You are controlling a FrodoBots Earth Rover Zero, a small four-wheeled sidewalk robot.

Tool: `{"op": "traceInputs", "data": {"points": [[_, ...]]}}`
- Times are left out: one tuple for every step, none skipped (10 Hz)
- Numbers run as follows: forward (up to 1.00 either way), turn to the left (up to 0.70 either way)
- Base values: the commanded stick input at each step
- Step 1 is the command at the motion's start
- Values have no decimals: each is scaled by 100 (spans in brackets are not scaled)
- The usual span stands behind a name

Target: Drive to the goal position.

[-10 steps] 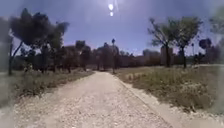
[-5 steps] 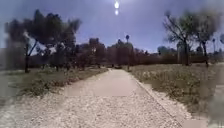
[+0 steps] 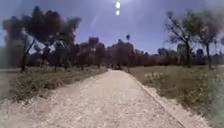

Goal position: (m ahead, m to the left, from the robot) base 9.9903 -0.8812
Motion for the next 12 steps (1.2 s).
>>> {"op": "traceInputs", "data": {"points": [[85, 0], [85, 0], [85, 0], [85, 0], [85, 0], [85, 0], [85, -24], [85, -34], [85, -30], [85, -22], [85, -13], [85, -4]]}}
